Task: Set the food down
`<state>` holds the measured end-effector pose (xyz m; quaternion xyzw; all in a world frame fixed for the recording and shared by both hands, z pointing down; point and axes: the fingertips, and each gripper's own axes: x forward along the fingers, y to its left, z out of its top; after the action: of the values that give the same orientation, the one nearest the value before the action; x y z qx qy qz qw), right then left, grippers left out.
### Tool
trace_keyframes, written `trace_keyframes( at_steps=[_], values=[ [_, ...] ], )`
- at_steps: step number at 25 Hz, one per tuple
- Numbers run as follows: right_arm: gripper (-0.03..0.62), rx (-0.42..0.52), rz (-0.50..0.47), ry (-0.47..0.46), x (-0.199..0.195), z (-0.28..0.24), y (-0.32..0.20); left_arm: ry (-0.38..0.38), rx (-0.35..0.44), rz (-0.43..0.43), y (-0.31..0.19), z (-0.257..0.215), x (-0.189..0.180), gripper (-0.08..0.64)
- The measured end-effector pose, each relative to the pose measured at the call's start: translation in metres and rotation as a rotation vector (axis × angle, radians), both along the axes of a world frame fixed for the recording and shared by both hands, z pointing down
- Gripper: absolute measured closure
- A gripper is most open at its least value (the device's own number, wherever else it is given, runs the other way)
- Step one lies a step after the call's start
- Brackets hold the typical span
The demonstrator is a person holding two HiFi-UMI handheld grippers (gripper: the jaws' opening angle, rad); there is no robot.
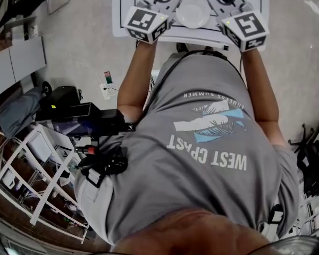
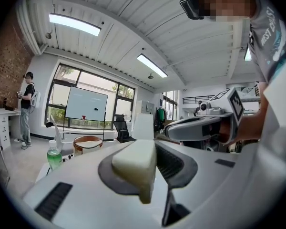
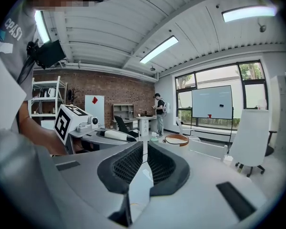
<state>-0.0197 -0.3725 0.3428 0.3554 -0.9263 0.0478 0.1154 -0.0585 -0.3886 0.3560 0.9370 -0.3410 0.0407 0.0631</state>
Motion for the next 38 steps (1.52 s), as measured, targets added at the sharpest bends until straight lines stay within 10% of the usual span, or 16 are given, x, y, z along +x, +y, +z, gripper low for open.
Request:
trace_keyframes(
  at_steps=[38],
  values=[
    [0.581,-0.234,-0.018,0.064,0.041,0.098,-0.042,-0.182,-0.350,0.152,-0.053,0.161,0.058,0.463]
  ],
)
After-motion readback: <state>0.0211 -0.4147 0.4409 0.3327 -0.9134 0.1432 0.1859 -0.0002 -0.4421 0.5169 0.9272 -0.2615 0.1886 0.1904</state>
